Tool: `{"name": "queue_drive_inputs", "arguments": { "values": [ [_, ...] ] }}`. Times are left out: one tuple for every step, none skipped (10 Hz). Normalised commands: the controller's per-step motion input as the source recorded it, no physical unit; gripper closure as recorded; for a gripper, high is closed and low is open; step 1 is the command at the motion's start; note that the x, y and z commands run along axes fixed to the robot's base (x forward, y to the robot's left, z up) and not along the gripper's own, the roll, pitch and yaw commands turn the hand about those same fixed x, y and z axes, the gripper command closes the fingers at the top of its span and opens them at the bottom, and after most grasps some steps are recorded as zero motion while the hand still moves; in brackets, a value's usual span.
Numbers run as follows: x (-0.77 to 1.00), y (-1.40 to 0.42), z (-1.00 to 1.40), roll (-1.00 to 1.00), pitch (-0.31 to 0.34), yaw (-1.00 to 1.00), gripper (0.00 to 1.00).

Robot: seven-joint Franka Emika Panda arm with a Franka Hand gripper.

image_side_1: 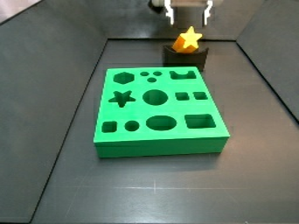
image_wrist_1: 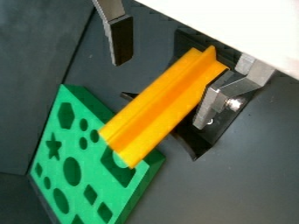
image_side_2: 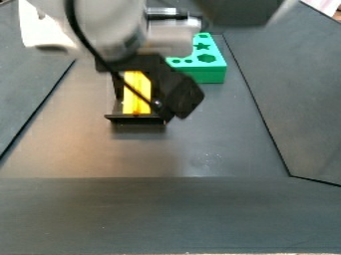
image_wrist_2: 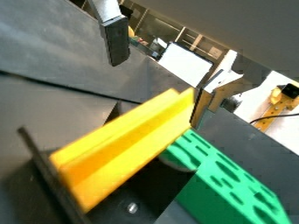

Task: Pick up the star object. Move up. Place the star object on the fixture. Regrasp the star object. Move to above the board. Insert the star object.
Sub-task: Regrasp the star object.

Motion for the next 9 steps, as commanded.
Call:
{"name": "queue_drive_inputs", "arguments": {
  "values": [
    [0.0,-1.0,0.93,1.0,0.064,0.01,0.0],
    [0.0,-1.0,0.9,1.0,0.063,0.01,0.0],
    [-0.02,-1.0,0.88,1.0,0.053,0.01,0.0],
    [-0.05,-1.0,0.84,1.0,0.043,0.01,0.0],
    [-0.06,-1.0,0.79,1.0,0.04,0.01,0.0],
    [-0.06,-1.0,0.75,1.0,0.039,0.01,0.0],
    [-0.05,-1.0,0.63,1.0,0.037,0.01,0.0],
    [-0.04,-0.76,0.34,1.0,0.034,0.01,0.0],
    [-0.02,-0.55,0.17,1.0,0.032,0.01,0.0]
  ]
}}
